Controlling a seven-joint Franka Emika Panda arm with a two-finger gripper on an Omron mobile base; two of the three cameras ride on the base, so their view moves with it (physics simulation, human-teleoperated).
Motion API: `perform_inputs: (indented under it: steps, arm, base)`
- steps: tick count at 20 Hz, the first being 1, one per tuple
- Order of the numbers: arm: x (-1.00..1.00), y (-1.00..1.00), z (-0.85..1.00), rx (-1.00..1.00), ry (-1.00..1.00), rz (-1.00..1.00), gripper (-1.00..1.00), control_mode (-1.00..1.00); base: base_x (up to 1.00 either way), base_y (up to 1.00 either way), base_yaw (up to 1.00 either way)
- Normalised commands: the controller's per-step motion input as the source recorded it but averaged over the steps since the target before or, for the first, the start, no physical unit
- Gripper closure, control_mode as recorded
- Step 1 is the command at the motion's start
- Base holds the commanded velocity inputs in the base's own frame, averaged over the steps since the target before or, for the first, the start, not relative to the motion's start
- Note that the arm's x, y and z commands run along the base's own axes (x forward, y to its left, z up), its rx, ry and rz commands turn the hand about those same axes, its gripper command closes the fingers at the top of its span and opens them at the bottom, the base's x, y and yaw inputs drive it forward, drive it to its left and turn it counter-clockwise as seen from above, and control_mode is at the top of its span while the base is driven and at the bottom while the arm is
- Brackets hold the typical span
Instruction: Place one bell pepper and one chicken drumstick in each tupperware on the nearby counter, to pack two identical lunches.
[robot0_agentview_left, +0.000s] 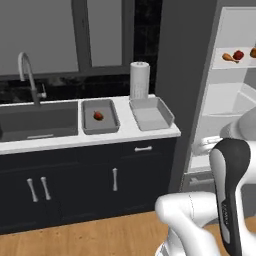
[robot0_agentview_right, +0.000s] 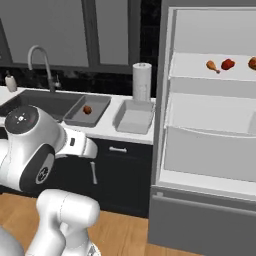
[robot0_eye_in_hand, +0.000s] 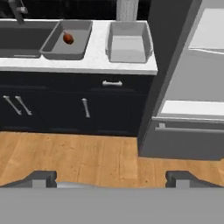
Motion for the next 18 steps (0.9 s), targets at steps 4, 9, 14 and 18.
perform_inputs:
  steps: [4, 9, 14, 18]
  arm:
    - [0.00, 0.00, 0.00, 0.00, 0.00, 0.00, -1.00, 1.00]
    - [0.00, 0.00, 0.00, 0.00, 0.00, 0.00, -1.00, 1.00]
    - [0.00, 0.00, 0.00, 0.00, 0.00, 0.00, -1.00, 1.00]
    - [0.00, 0.00, 0.00, 0.00, 0.00, 0.00, -1.00, 1.00]
  base:
    - [0.51, -1.00, 0.00]
    - [0.62, -0.68, 0.00]
    - [0.46, -0.53, 0.00]
    - [0.02, -0.63, -0.03]
